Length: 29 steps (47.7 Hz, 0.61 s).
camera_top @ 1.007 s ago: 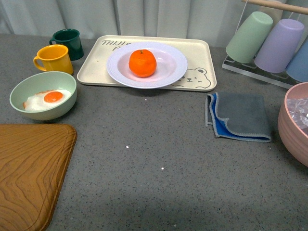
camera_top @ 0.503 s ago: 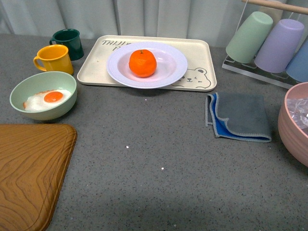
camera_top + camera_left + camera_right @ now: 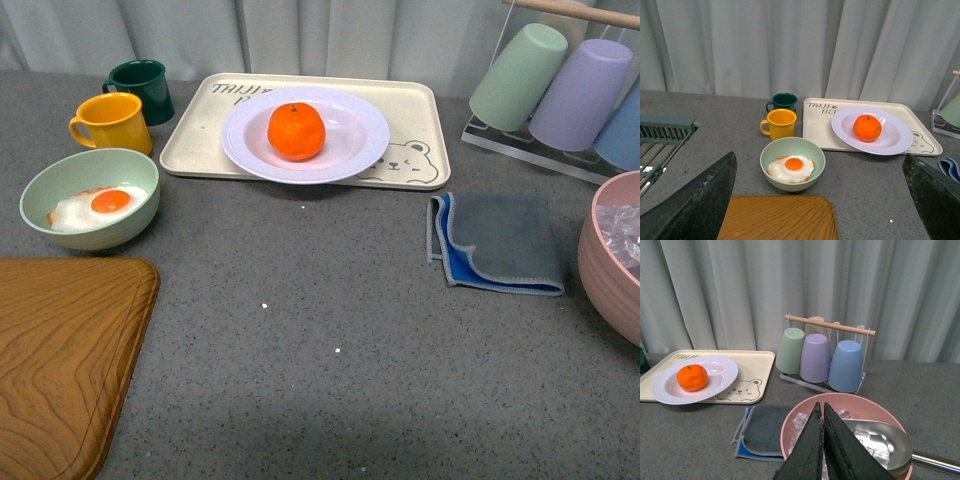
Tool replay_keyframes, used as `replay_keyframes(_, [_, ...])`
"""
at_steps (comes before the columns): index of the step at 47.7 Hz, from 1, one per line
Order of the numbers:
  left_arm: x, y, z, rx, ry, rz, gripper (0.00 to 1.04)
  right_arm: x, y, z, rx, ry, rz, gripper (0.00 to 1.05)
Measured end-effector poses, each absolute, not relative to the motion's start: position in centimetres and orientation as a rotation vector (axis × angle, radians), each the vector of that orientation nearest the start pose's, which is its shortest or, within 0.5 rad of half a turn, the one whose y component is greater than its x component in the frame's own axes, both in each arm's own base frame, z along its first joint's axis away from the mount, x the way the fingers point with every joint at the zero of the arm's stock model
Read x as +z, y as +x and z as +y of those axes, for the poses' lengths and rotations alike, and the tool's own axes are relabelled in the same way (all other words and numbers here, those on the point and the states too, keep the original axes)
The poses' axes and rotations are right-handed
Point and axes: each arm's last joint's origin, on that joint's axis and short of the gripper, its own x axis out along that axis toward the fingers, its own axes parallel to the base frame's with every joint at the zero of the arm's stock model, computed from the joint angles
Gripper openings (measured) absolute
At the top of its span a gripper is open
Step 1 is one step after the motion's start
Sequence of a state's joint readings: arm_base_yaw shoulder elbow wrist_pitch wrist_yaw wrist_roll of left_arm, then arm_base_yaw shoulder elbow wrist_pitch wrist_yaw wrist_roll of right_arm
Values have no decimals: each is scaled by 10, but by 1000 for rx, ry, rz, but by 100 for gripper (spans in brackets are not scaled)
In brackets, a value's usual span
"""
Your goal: Place orange and plate with both arms
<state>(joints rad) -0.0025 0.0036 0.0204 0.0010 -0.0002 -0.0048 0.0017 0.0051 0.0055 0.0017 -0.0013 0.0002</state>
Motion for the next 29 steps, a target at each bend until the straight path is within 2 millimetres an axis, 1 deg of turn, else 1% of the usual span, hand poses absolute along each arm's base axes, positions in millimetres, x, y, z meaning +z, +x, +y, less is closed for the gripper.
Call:
replay_keyframes(3, [170,97,0,-2,-4,-18,98,165,98,0,3,1,-2,10])
replay_keyframes(6, [170,97,0,-2,-5,-18,98,165,98,0,3,1,-3,24])
replay_keyframes(10, [170,97,0,-2,-5,-17,98,165,98,0,3,1,-3,38])
replay_keyframes(12, [170,97,0,-2,-5,-17,98,165,98,0,3,1,-3,48])
replay_keyframes(14, [170,97,0,-2,-5,-17,98,165,98,0,3,1,-3,53])
replay_keyframes(19, [170,97,0,-2,-5,-17,98,165,98,0,3,1,-3,70])
replay_keyframes(21, [170,97,0,-2,-5,-17,98,165,98,0,3,1,-3,81])
replay_keyframes(25, [170,97,0,-2,-5,-17,98,165,98,0,3,2,-3,97])
replay_keyframes(29, [170,97,0,-2,-5,-17,98,165,98,0,3,1,-3,95])
